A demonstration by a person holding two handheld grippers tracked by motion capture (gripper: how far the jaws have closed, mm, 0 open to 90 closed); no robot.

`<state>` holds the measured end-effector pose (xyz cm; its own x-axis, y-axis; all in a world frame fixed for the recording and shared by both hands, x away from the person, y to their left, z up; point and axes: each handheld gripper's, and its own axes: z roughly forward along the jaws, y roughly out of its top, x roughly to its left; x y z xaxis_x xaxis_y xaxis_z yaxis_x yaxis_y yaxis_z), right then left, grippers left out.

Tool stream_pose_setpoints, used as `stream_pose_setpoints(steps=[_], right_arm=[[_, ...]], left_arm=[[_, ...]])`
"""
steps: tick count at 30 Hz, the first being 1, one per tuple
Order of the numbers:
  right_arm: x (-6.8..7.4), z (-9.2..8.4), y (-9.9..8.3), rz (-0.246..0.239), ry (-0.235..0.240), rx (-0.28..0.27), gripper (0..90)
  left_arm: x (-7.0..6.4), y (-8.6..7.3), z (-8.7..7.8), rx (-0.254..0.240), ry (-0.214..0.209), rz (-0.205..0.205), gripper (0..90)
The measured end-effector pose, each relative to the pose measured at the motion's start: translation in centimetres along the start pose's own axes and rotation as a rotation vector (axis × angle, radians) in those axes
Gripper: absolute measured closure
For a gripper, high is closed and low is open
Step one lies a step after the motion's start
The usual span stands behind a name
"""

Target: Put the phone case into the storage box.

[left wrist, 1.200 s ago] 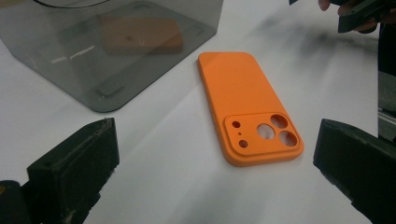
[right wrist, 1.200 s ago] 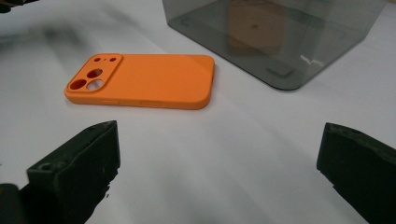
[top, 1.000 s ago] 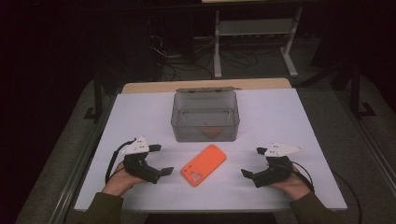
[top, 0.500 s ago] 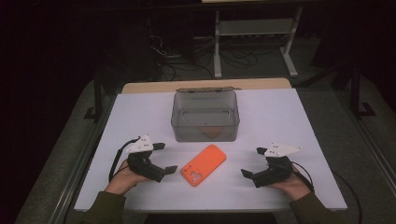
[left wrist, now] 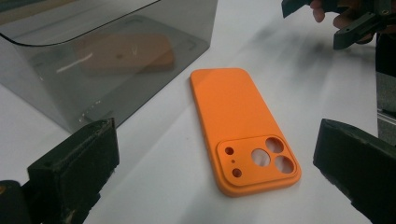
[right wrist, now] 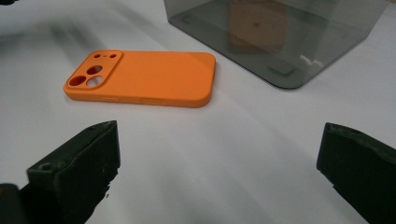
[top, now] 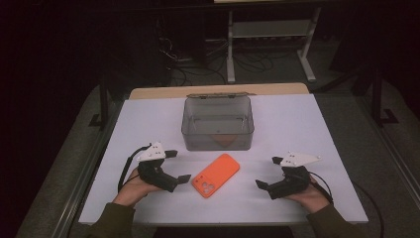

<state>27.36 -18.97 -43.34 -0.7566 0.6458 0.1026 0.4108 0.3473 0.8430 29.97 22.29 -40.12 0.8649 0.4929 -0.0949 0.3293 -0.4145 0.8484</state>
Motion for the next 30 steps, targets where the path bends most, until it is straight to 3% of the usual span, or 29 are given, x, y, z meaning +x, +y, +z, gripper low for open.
stream_pose_setpoints(steps=[30], right_arm=[[0.0,0.1,-0.1,-0.003,-0.010,0.011,0.0]], left_arm=[[-0.5,2.1,2.4,-0.009,-0.030,0.018,0.0]])
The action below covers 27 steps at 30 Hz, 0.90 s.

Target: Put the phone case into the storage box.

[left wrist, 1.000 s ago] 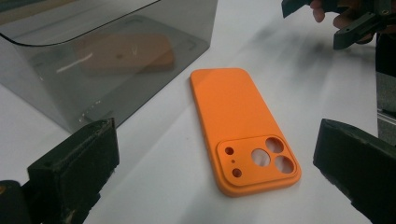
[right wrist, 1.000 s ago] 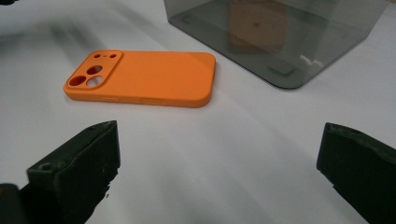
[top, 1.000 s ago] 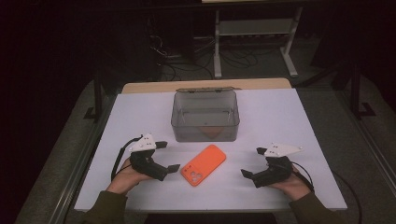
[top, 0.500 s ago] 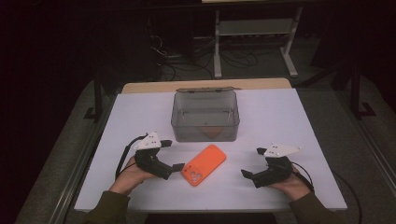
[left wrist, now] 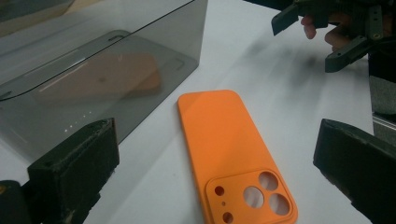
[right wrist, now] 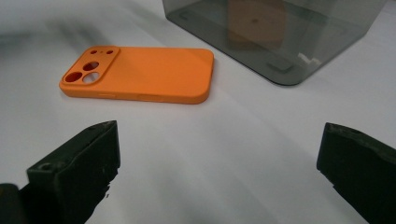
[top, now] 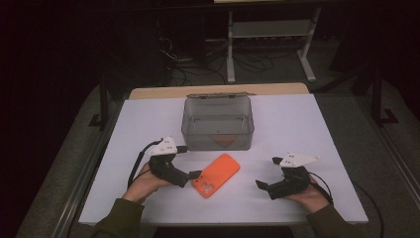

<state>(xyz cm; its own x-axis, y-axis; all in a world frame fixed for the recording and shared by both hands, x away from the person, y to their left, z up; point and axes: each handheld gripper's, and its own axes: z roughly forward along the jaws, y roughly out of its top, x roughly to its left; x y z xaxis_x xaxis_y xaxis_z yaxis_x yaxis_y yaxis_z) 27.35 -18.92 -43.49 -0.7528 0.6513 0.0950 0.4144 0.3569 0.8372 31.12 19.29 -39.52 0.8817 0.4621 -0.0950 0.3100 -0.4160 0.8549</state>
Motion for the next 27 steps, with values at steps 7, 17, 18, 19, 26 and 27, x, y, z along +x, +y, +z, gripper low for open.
stream_pose_setpoints(steps=[7,17,18,19,26,27], right_arm=[[0.0,0.0,0.0,-0.001,0.000,0.002,0.0],[0.0,0.1,0.0,0.000,0.002,0.002,0.0],[0.0,0.1,0.0,0.000,0.001,0.000,0.0],[0.0,0.1,0.0,0.000,0.001,0.000,0.0],[0.0,0.1,0.0,0.001,0.002,0.002,0.0],[0.0,0.1,0.0,0.002,0.002,0.002,0.0]], left_arm=[[-0.1,0.4,0.5,-0.004,-0.004,0.003,0.0],[-0.2,1.2,1.5,-0.006,-0.008,0.007,0.0],[-0.3,1.4,1.7,-0.009,-0.009,0.008,0.0],[-0.3,1.4,1.7,-0.009,-0.009,0.008,0.0],[-0.4,1.8,2.4,-0.009,-0.012,0.018,0.0],[-0.5,1.9,2.5,-0.011,-0.012,0.019,0.0]])
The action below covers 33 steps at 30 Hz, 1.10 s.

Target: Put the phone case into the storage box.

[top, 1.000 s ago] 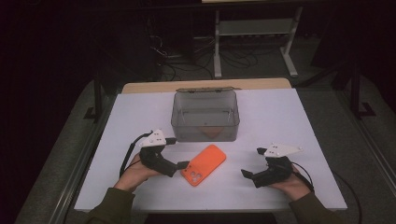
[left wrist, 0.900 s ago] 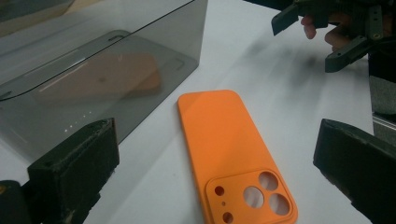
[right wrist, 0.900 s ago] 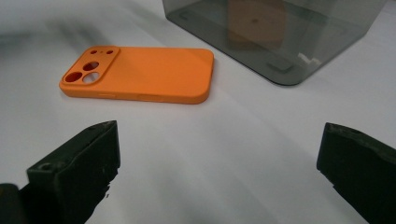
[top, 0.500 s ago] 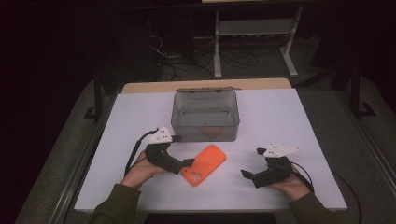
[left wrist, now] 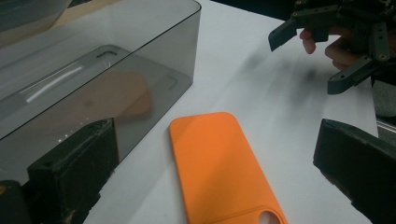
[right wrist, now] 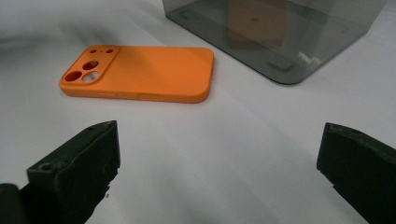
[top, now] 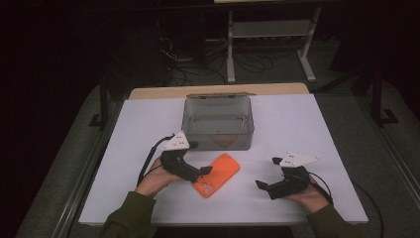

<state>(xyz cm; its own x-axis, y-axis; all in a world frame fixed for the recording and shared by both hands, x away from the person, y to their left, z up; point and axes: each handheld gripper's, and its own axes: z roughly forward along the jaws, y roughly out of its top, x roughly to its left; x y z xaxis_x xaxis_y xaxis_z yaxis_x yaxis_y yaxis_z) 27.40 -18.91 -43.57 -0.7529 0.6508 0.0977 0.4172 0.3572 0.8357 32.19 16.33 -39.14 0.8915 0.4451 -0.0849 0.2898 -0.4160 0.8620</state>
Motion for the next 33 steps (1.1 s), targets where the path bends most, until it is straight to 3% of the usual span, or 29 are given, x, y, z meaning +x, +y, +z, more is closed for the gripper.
stream_pose_setpoints(steps=[33], right_arm=[[0.0,0.0,0.0,0.000,0.000,-0.001,0.0]], left_arm=[[-0.6,2.5,3.7,-0.029,-0.007,0.031,0.0]])
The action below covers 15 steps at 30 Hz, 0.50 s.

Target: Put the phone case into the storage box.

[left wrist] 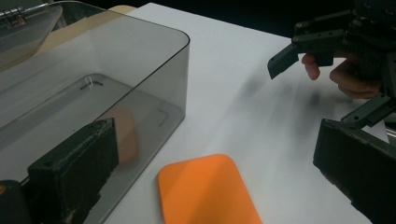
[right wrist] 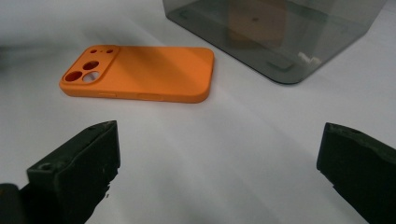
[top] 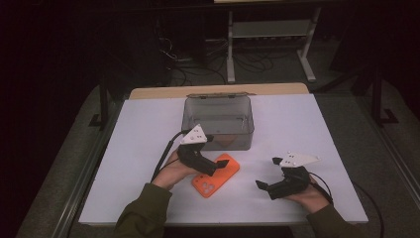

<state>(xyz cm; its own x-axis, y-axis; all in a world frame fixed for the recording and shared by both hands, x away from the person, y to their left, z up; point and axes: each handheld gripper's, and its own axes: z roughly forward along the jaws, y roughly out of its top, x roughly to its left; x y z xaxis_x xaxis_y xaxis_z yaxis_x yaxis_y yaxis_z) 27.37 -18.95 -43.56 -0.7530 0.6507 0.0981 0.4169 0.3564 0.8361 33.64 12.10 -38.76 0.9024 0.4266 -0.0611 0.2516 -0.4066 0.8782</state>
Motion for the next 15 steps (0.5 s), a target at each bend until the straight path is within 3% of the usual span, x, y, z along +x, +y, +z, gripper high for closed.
stream_pose_setpoints(steps=[15], right_arm=[[0.01,-0.03,0.02,-0.001,0.000,0.000,0.0]], left_arm=[[-0.08,-0.09,0.06,0.045,0.039,-0.010,0.0]])
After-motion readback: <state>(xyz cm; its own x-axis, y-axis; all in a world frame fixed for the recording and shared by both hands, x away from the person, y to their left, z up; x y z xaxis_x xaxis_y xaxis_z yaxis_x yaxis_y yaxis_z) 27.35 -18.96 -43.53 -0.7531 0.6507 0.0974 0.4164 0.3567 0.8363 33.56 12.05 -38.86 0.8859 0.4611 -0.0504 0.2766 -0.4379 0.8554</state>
